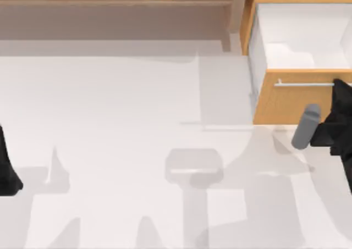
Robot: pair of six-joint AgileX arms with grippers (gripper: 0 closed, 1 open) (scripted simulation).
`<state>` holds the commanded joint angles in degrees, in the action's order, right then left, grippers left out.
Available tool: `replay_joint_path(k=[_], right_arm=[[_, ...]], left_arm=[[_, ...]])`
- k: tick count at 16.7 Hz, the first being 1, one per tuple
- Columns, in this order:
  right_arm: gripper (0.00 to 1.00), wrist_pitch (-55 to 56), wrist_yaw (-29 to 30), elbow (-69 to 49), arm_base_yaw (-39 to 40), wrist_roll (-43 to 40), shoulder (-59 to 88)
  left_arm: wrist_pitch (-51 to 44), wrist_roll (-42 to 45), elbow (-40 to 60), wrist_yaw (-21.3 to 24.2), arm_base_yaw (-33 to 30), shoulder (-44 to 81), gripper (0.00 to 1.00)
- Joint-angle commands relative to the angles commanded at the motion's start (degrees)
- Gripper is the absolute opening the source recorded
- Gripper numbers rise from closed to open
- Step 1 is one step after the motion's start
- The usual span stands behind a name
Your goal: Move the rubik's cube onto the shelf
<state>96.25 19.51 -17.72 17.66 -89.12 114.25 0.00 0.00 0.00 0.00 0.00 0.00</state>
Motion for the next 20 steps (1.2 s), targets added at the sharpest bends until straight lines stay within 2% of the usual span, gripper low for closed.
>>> replay_joint_path(k=[5,14,20], right_arm=[[0.00,-0.54,-0.11,-0.77,-0.18,0.17,0.24],[0.00,-9.40,-3.72,-13.42,-3.73,0.12,4.27],[0.00,-9.99,-3.81,-14.04,-3.81,0.25,4.39]], left_arm=[[0.00,0.00,0.00,0.00,0.00,0.00,1.00],[0.00,0.00,0.00,0.00,0.00,0.00,1.00],[0.00,0.00,0.00,0.00,0.00,0.00,1.00]])
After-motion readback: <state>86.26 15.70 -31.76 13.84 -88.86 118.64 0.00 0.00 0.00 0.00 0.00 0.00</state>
